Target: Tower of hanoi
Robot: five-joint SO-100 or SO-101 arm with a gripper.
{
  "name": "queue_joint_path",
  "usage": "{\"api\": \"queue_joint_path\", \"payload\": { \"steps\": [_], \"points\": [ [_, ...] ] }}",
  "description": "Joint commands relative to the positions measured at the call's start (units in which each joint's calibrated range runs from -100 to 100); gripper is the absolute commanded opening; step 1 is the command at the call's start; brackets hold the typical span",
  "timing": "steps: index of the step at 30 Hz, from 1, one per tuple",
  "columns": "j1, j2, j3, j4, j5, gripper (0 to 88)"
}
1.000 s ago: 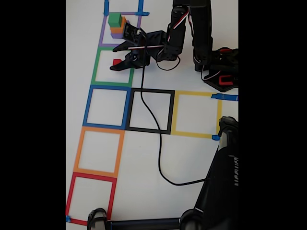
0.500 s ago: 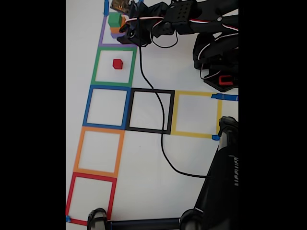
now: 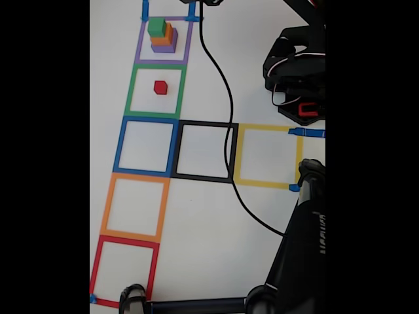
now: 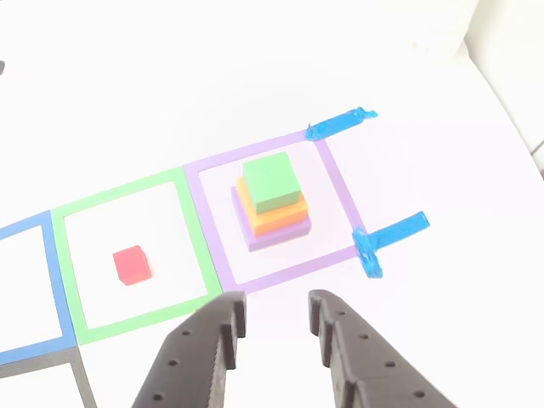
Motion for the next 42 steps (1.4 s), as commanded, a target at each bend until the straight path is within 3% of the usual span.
{"api": "queue_joint_path", "payload": {
  "steps": [1, 8, 14, 25, 42],
  "points": [
    [2.7, 4.0, -14.9, 8.6, 0.0, 4.4],
    [4.4, 6.5, -22.0, 13.4, 0.0, 4.3],
    [7.7, 4.3, -11.0, 7.2, 0.0, 7.1],
    [13.5, -1.8, 27.2, -29.4, 0.0, 29.7],
    [11.5, 12.2, 52.6, -78.4, 0.0, 43.2]
  ]
}}
